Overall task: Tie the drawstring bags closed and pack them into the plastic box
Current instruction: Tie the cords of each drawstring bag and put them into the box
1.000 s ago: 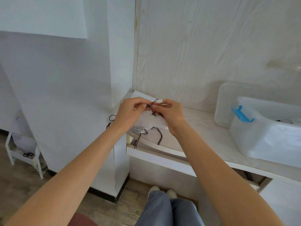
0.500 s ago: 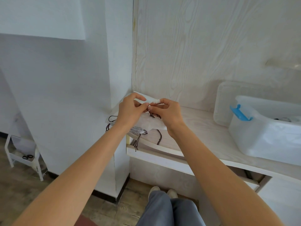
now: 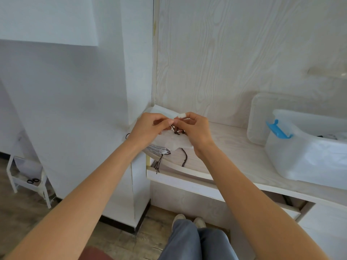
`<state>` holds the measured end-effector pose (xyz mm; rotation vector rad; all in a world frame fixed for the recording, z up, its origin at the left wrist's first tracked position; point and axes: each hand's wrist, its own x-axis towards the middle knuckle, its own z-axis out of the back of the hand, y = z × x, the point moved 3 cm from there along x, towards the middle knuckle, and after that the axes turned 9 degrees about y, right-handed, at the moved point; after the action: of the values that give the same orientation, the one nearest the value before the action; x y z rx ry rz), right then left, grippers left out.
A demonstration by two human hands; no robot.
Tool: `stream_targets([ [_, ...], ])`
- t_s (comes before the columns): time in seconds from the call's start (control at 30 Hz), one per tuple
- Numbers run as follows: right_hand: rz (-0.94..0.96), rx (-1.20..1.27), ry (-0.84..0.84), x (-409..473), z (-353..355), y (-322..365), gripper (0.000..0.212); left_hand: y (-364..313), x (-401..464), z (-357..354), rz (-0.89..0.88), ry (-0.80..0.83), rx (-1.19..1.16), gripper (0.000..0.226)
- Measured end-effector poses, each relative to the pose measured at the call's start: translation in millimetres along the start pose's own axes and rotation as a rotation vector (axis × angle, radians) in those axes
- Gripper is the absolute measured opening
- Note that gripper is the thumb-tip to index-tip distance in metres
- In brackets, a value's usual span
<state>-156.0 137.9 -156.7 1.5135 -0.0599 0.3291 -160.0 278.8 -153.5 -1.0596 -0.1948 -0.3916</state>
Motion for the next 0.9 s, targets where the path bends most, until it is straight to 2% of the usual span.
stream_targets([
  [0.23,0.073,-0.143,-0.035,2.4,1.1,-0.2,0.012,-0.3,2.0,-0.6,0.086,0.069,-0.033,0.014],
  [0.43,0.262,-0.609,-0.142,-3.5,5.0,2.5,0.011,5.6,1.5,2.8,0.258,0.094,-0.197,0.014],
  [0.57,0.353,-0.771,-0.101,-13.5,-2.5,7.0,0.006,8.4,-0.1,1.2,0.33,0.12,-0.318,0.008],
  [0.73,0.251,-0.789,-0.114,-12.9,-4.5,5.1,0.015,9.3,-1.2,-0.8,0.424,0.164,-0.465,0.009],
  [0.9,0.172,-0.693,-0.076,-11.9,-2.5,-0.3,0.017,11.2,-2.7,-1.1,0.431,0.204,-0.454,0.01],
])
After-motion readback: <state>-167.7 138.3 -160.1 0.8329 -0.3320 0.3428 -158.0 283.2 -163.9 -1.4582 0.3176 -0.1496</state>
